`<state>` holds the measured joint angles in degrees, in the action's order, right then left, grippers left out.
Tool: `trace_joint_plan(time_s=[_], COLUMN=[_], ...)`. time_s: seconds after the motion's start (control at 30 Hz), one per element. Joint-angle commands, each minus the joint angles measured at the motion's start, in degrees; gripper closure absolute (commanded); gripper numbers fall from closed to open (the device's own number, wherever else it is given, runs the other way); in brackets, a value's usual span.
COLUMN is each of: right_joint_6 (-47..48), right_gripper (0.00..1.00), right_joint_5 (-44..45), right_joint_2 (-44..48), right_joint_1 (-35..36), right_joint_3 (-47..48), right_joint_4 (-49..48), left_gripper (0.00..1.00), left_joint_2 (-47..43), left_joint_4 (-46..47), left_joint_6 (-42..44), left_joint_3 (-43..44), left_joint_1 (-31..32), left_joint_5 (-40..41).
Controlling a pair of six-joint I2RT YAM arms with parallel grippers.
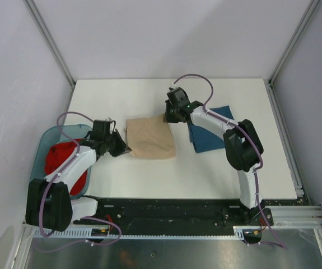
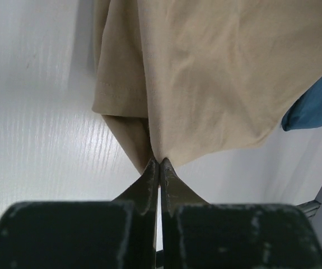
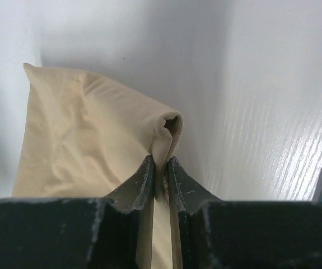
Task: Fold and stack the t-shirts
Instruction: Put the neatly folded tshirt into the corner of the board with both arms
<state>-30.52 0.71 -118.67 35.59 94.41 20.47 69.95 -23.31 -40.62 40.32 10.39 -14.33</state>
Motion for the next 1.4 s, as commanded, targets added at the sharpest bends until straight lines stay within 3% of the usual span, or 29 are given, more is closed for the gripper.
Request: trace_joint_plan(time_s=[0.0,0.43,0.73,0.8,0.97,1.03,1.13,1.37], right_joint_6=[2.09,3.26,3.07,2.87,2.59,2.58,2.62,2.34], right_gripper=[1.0,1.0,1.0,1.0,1.0,1.0,1.0,1.0], right_joint_5=[3.88,6.42,6.61,6.41,5.62,5.36,5.2,4.63], right_joint_2=[3.77,6.66,5.36,4.8,2.84,2.0,1.14,-0.16], right_joint_1=[0.78,1.07,1.06,1.01,0.87,0.77,0.7,0.08], right_joint_3=[2.42,3.86,3.11,2.13,1.64,1.83,2.25,2.28], right_joint_4=[1.27,3.22,4.03,3.61,3.04,2.99,2.88,2.67], left_gripper=[1.0,1.0,1.0,0.92,0.57,0.49,0.44,0.44], left_joint_2=[-2.56,-3.41,-3.0,-2.19,-0.44,0.36,4.11,15.24], left_joint_4=[-1.47,-3.12,-3.33,-3.34,-3.14,-3.12,-2.58,0.45], left_joint_6=[-0.13,0.09,1.04,1.28,3.1,3.75,4.84,7.56], left_joint_3=[2.48,5.36,1.01,-0.65,-0.91,0.32,2.9,11.05], left_joint_1=[-0.46,-0.1,0.16,0.11,0.07,0.02,-0.01,-0.09], left_joint_5=[-1.39,-2.63,-0.26,0.62,4.25,5.7,6.21,6.05])
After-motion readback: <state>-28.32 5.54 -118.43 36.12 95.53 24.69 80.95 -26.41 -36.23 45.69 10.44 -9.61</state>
